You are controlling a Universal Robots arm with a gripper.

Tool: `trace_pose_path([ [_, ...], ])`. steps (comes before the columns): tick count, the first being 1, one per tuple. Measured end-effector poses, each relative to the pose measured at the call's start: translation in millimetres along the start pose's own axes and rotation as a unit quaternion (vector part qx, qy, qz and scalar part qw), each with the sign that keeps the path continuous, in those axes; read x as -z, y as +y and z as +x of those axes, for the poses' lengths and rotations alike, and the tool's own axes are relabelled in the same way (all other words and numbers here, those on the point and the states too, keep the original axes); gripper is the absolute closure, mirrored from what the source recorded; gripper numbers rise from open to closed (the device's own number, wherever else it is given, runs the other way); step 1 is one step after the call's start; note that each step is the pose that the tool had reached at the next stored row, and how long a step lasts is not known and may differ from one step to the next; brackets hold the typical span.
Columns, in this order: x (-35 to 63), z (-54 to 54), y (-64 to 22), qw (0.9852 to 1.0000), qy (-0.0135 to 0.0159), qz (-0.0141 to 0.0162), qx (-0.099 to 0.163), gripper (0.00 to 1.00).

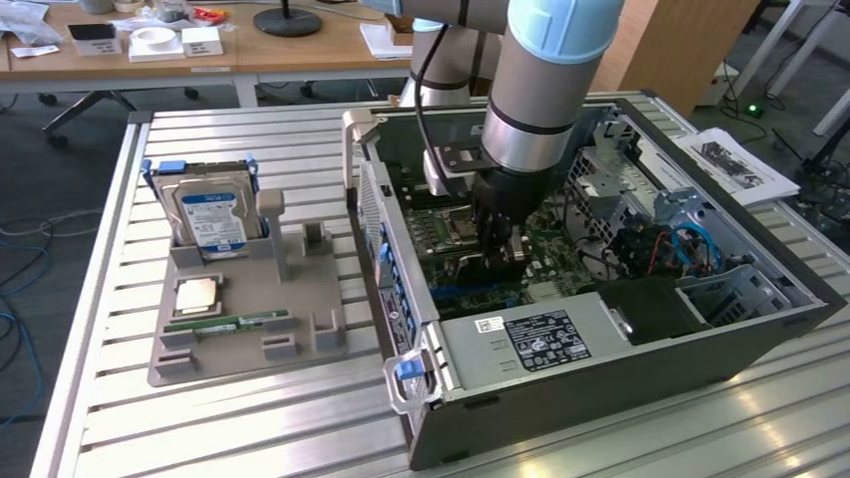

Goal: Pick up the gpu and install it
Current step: 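Insert the gpu into the slot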

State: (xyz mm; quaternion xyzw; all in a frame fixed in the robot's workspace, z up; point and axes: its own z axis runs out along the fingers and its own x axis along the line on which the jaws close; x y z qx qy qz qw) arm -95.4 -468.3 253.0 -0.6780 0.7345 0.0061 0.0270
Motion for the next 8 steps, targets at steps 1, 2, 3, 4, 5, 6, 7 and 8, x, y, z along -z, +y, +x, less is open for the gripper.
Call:
trace_pose_path([
  [1,-0.1,0.0,0.0,1.0,0.0,0.0,0.0,0.73],
  [2,-0.5,0.0,0.0,1.0,-0.0001,0.0,0.0,0.73],
  [3,-0.8,0.1,0.0,1.0,-0.0001,0.0,0.0,0.73],
  [4,-1.2,0.1,0.0,1.0,-0.0001,0.0,0.0,0.73],
  [5,-1.7,0.1,0.0,1.0,0.0001,-0.0001,0.0,0.73],
  [6,-2.0,0.2,0.0,1.0,0.0002,-0.0001,0.0,0.73],
  [7,-2.3,0.2,0.1,1.0,0.0003,-0.0002,0.0,0.73],
  [8,-2.8,0.2,0.1,1.0,0.0004,-0.0002,0.0,0.73],
])
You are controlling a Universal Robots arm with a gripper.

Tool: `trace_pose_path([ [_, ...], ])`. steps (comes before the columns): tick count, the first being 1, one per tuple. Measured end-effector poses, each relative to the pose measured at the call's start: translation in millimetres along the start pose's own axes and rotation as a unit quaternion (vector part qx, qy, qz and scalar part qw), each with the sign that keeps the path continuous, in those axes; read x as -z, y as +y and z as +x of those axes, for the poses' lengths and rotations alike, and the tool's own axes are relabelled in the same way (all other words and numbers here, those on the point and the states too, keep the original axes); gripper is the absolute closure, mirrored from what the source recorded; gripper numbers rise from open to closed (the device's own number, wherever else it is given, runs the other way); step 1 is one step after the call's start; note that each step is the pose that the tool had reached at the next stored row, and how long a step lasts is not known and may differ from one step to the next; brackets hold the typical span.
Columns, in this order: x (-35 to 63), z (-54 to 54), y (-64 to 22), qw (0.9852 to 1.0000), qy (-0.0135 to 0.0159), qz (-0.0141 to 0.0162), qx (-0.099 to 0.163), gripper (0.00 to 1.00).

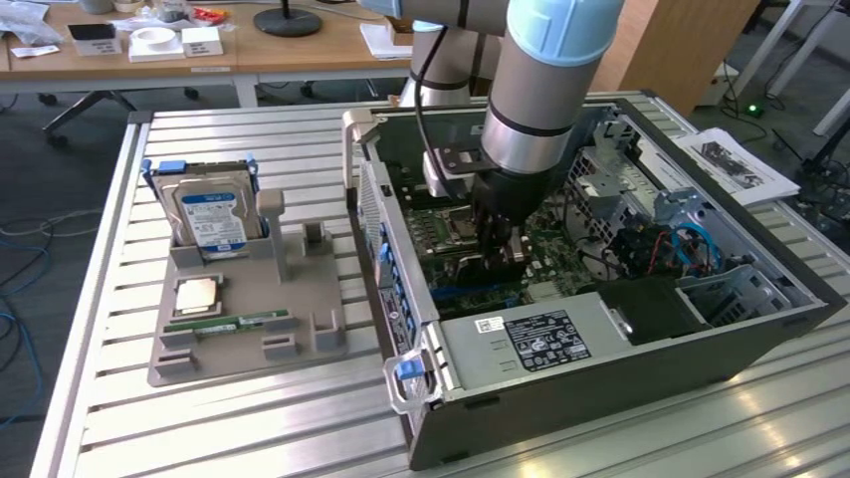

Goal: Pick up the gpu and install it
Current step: 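Insert the gpu into the slot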

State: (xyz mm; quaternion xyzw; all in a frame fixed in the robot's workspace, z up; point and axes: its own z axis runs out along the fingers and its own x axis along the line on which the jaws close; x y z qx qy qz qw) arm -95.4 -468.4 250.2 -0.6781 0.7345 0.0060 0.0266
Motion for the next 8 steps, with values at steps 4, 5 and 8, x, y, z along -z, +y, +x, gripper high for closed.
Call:
trace_pose_path([
  [4,-0.7,0.0,0.0,1.0,-0.0003,0.0001,0.0,0.73],
  [5,-0.7,0.0,0.0,1.0,-0.0003,0.0001,0.0,0.73],
  [8,-0.8,0.0,0.0,1.0,-0.0003,0.0001,0.0,0.73],
])
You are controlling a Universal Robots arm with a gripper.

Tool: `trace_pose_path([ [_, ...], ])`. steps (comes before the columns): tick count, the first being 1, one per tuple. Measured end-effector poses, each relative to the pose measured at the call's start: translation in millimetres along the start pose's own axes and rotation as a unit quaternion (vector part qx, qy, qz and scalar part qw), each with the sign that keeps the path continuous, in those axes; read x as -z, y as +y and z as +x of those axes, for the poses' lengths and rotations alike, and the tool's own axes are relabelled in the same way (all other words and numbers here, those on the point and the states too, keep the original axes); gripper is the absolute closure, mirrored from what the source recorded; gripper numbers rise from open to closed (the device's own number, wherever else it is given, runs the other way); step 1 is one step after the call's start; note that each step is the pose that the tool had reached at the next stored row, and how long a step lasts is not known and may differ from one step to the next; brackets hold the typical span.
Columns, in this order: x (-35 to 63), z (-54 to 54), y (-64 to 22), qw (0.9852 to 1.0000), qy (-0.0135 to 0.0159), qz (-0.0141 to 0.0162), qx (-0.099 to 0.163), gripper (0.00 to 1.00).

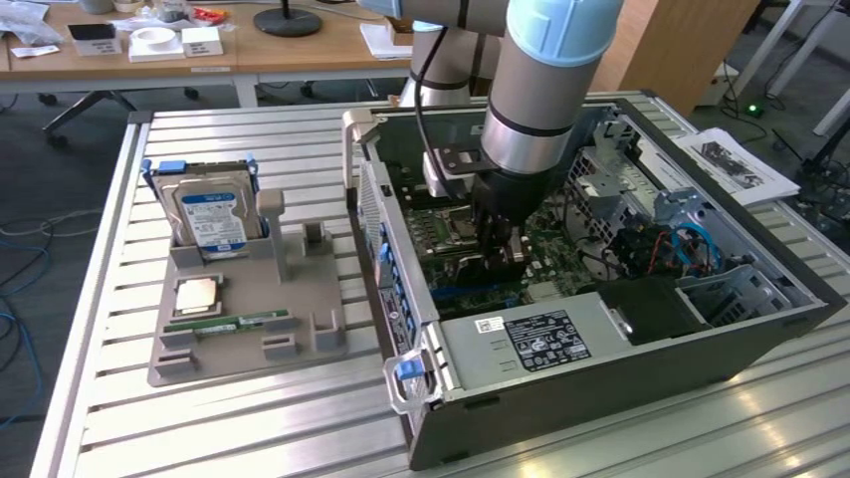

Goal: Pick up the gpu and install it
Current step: 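Insert the gpu into the slot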

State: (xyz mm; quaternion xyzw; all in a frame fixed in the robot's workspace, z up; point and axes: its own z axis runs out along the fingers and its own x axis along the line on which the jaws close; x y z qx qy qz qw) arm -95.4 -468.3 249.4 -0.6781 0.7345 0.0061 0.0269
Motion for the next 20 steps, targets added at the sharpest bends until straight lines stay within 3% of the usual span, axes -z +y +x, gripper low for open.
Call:
trace_pose_path([
  [20,0.2,0.0,0.0,1.0,-0.0001,0.0001,0.0,0.73],
])
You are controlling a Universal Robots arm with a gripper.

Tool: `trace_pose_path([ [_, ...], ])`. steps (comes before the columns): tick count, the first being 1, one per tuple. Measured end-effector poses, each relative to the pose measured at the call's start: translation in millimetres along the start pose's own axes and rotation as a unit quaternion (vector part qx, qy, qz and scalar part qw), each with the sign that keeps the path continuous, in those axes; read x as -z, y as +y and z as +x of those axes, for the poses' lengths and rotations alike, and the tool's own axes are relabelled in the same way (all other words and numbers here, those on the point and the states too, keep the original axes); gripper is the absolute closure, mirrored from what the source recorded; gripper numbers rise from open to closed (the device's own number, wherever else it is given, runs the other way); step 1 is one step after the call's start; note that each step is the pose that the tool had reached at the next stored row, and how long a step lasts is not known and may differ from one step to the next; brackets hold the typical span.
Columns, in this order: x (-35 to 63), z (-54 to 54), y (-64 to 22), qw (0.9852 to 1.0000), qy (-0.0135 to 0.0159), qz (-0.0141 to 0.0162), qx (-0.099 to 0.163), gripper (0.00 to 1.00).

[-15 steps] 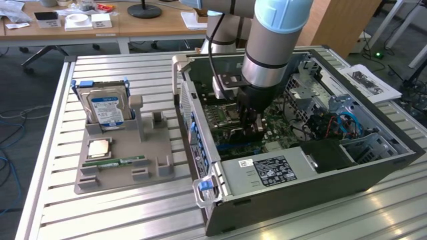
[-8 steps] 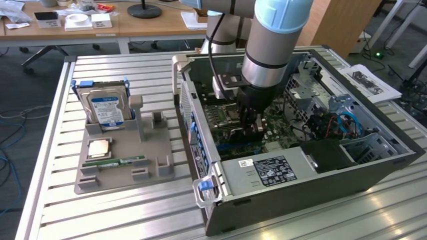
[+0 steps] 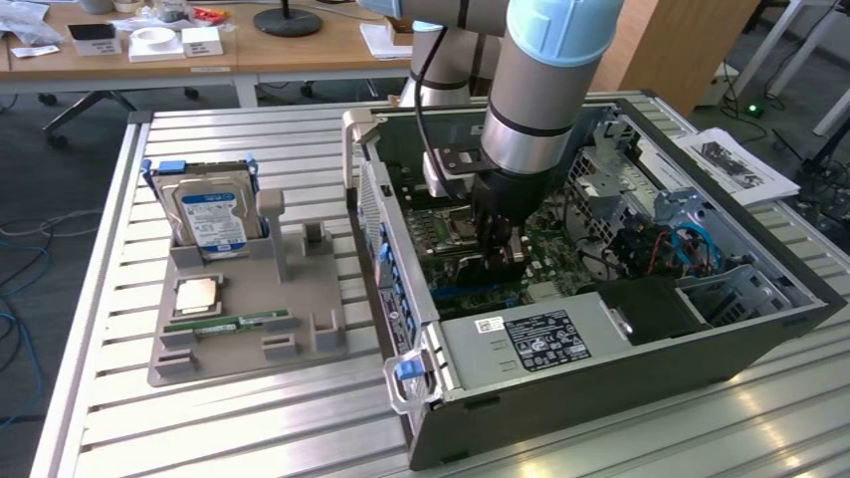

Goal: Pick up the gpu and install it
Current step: 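Insert the gpu into the slot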

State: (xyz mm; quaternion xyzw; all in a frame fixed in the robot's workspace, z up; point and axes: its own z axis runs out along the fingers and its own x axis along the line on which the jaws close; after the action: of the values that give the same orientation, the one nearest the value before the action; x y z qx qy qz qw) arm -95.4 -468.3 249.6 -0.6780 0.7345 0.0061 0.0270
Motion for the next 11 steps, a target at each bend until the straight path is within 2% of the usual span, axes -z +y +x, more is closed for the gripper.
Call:
trace_pose_path([
  [11,-0.1,-0.2,-2.4,1.0,0.0,0.0,0.0,0.73],
])
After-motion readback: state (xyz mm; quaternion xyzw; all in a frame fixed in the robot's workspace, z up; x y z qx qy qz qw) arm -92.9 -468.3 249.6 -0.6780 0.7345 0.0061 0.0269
